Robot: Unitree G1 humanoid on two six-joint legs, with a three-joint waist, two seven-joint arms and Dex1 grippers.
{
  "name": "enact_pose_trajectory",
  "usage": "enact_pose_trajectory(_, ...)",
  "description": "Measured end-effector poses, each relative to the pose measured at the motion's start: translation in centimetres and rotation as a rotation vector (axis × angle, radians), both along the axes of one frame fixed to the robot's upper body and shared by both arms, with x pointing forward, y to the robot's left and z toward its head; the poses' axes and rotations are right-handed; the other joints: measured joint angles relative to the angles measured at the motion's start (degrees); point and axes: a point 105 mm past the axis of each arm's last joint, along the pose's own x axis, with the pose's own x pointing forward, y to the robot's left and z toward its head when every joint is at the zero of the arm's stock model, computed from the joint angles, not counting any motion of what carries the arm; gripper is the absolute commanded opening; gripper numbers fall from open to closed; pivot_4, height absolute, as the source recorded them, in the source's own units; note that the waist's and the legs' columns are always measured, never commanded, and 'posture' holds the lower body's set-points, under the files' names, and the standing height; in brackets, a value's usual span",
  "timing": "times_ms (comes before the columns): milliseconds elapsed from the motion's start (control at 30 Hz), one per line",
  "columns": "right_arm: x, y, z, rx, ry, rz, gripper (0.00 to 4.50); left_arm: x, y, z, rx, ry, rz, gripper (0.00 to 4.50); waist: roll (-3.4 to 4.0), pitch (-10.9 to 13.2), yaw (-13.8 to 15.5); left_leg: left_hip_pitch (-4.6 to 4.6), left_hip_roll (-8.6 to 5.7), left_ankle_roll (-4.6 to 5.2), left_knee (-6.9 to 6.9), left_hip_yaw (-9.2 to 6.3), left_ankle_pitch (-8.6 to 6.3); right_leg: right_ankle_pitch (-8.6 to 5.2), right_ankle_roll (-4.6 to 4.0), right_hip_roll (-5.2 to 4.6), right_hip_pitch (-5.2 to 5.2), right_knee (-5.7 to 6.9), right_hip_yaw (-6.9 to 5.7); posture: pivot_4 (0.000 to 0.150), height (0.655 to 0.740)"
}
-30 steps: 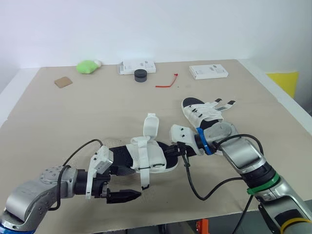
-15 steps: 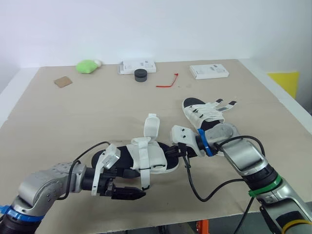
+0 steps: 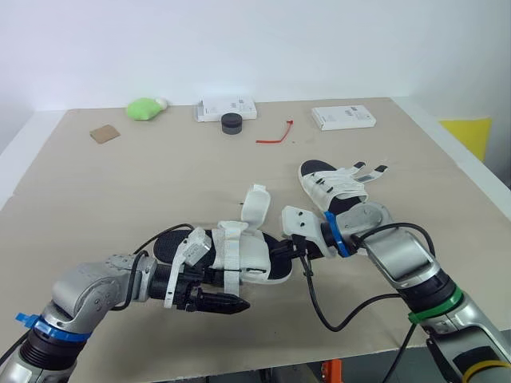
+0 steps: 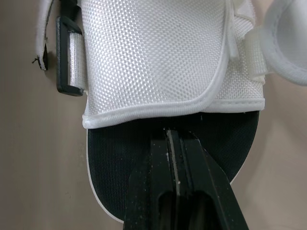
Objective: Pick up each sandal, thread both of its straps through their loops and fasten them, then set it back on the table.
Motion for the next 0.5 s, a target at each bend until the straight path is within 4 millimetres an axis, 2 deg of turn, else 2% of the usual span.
enact_pose_trajectory(33,0.0,0.0,0.0,0.001,0.000,0.000,0.00,-0.2,0.1,0.1,-0.005,0.012,-0.009,1.56,0.00,0.00,0.00,0.00,0.00,0.01,0.00,0.00,0.00,-0.01,0.00,0.00,0.00,0.00,0.00,0.150,0.7400)
enact_pose_trajectory(133,0.0,0.0,0.0,0.001,0.001,0.000,0.00,-0.4,0.3,0.2,-0.007,0.036,-0.018,0.09,0.00,0.00,0.00,0.00,0.00,0.01,-0.01,0.00,-0.01,-0.02,0.00,0.00,0.00,0.00,0.00,0.150,0.7400)
enact_pose_trajectory(300,0.0,0.1,0.0,0.003,0.001,0.001,0.00,-0.9,0.7,0.4,-0.011,0.064,-0.029,0.09,0.01,0.01,-0.03,0.00,0.00,0.01,-0.01,-0.01,-0.01,-0.02,-0.01,0.00,-0.01,0.00,-0.01,0.150,0.7400)
enact_pose_trajectory(500,0.0,0.1,0.0,0.003,0.002,0.001,0.00,-1.6,1.6,2.2,-0.039,0.082,-0.048,0.09,-0.02,0.03,-0.03,0.00,0.01,0.01,-0.01,-0.02,-0.01,-0.03,-0.02,0.00,-0.02,0.00,-0.02,0.150,0.7400)
